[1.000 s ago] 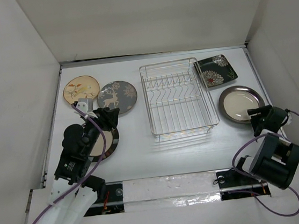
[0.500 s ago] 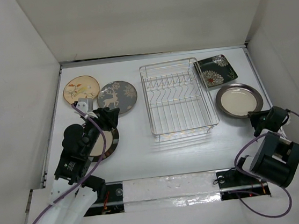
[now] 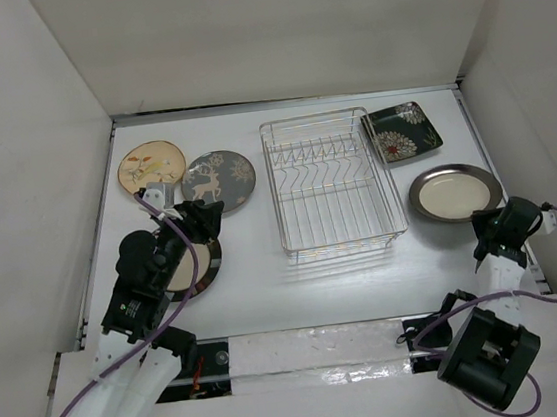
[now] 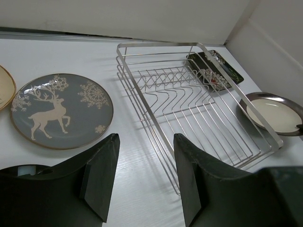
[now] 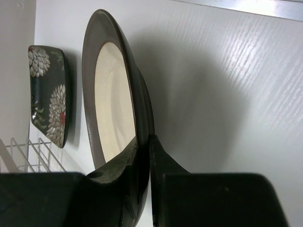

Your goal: Load the plates into the dish rack

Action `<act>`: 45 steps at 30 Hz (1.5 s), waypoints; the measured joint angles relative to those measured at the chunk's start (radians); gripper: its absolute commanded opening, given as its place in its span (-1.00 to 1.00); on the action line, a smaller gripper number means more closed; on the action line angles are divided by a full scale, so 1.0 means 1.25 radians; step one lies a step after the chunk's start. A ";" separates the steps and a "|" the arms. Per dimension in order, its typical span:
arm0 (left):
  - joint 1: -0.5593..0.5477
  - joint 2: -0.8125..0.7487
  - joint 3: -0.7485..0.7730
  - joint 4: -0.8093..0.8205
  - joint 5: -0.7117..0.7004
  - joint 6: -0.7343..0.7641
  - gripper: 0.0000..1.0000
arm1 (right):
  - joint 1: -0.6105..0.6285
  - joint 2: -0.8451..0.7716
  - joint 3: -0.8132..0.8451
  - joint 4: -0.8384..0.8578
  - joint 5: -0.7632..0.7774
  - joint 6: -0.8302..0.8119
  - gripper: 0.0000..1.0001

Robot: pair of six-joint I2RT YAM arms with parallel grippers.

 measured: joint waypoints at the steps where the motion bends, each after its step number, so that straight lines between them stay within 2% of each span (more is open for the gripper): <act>1: 0.000 0.000 0.000 0.000 0.000 0.000 -0.07 | 0.003 0.000 0.010 -0.011 -0.002 0.000 -1.00; 11: 0.000 0.000 0.000 0.000 0.007 0.000 -0.07 | 0.033 0.001 0.209 -0.059 0.002 0.003 -1.00; 13: 0.000 -0.001 0.000 0.000 0.007 0.000 -0.07 | 0.064 0.012 0.276 -0.060 0.012 -0.010 -1.00; 16: 0.000 -0.001 0.000 0.000 0.010 0.000 -0.06 | 0.152 0.064 0.388 -0.071 0.038 -0.058 -1.00; 24: 0.000 -0.010 0.000 0.000 0.008 0.000 -0.06 | 0.476 0.282 0.689 -0.150 0.157 -0.237 -1.00; 27: 0.000 -0.012 0.000 0.000 0.005 0.000 -0.06 | 0.579 0.334 0.742 -0.191 0.235 -0.300 -1.00; 32: 0.000 -0.010 0.000 0.000 0.006 0.000 -0.06 | 0.687 0.422 0.833 -0.269 0.360 -0.396 -1.00; 40: 0.000 -0.005 0.000 0.000 0.005 0.000 -0.06 | 0.762 0.495 0.898 -0.294 0.543 -0.505 -1.00; 45: 0.000 0.005 -0.001 0.000 0.008 0.000 -0.06 | 0.778 0.519 0.915 -0.293 0.611 -0.559 -1.00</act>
